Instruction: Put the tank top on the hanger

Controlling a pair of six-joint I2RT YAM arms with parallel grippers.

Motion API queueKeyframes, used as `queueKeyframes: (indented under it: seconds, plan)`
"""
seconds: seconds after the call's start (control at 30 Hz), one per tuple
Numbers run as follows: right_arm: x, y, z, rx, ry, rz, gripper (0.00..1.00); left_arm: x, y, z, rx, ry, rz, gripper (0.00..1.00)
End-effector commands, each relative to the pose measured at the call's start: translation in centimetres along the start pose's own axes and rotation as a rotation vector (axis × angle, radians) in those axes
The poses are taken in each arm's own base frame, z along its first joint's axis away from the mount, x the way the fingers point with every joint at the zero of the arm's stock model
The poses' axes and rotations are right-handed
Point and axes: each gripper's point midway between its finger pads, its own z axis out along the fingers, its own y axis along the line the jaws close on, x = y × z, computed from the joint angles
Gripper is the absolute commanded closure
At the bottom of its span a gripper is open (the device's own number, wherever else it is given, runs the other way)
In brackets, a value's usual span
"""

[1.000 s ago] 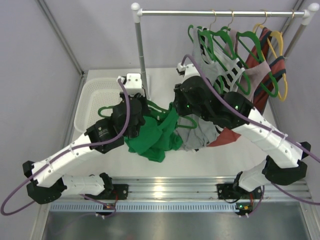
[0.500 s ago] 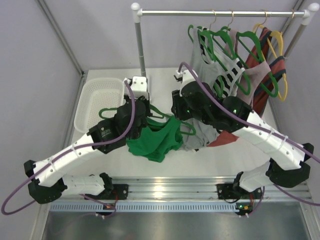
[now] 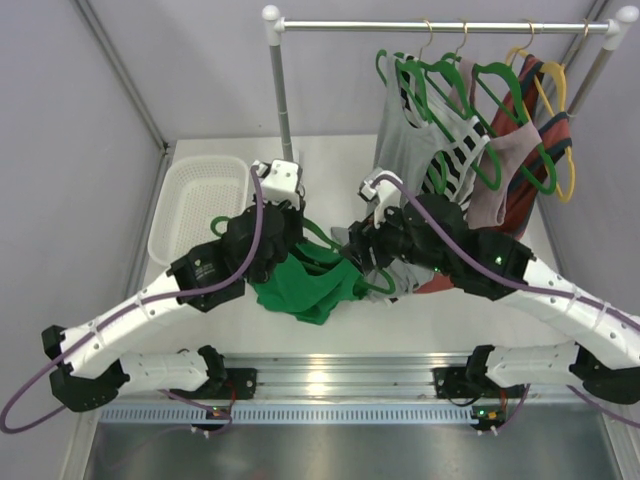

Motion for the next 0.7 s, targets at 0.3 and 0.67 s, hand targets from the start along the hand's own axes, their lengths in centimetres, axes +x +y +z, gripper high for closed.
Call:
queueKeyframes:
  seconds: [0.3, 0.67]
  plan:
    - [-1.0, 2.3, 3.8, -0.108, -0.072, -0.037, 0.39, -1.9, -1.6, -1.1, 0.122, -0.047, -0.075, 1.0]
    - [0.1, 2.3, 4.6, -0.102, -0.08, -0.005, 0.77, -2.6, -2.0, -1.3, 0.152, -0.063, -0.106, 1.0]
